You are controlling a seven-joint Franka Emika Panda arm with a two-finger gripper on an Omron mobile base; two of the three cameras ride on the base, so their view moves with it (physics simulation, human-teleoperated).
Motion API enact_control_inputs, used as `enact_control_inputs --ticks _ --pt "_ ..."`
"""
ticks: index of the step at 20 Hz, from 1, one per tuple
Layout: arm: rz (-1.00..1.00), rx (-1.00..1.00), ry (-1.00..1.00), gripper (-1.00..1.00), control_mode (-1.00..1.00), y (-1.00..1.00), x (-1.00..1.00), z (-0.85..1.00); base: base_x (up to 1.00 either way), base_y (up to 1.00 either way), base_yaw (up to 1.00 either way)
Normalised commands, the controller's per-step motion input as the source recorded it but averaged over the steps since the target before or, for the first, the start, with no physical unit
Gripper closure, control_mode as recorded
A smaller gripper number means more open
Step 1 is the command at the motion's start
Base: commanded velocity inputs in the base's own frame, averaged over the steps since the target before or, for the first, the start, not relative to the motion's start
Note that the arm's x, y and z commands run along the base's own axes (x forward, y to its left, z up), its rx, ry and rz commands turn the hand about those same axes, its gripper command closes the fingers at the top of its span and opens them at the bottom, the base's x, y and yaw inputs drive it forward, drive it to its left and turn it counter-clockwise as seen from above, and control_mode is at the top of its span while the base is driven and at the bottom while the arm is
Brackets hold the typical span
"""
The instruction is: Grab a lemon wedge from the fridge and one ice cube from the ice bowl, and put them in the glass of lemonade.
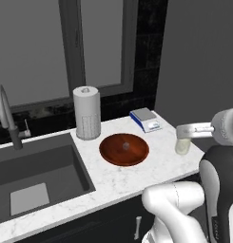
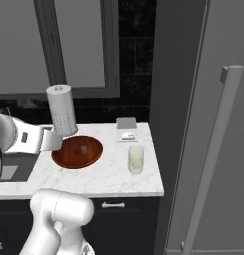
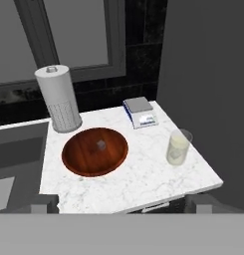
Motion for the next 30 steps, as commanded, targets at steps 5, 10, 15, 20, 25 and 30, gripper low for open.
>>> enact_control_inputs --ticks 5,10,15,20,25,30 --pt "0.0 0.0 0.0 -1.0 1.0 0.0 0.0 0.0 -0.96 -0.58 -0.31" --pt "0.0 0.0 0.0 -1.0 1.0 0.0 0.0 0.0 -0.06 -0.43 -0.39" --pt "0.0 0.0 0.0 -1.0 1.0 0.0 0.0 0.0 0.25 -0.94 -0.43" --pt "0.0 0.0 0.0 -1.0 1.0 0.0 0.0 0.0 0.05 -0.85 -0.39" --pt "0.0 0.0 0.0 -1.0 1.0 0.0 0.0 0.0 -0.16 -0.08 -0.35" --pt "0.0 0.0 0.0 -1.0 1.0 0.0 0.0 0.0 -0.4 0.41 -0.09"
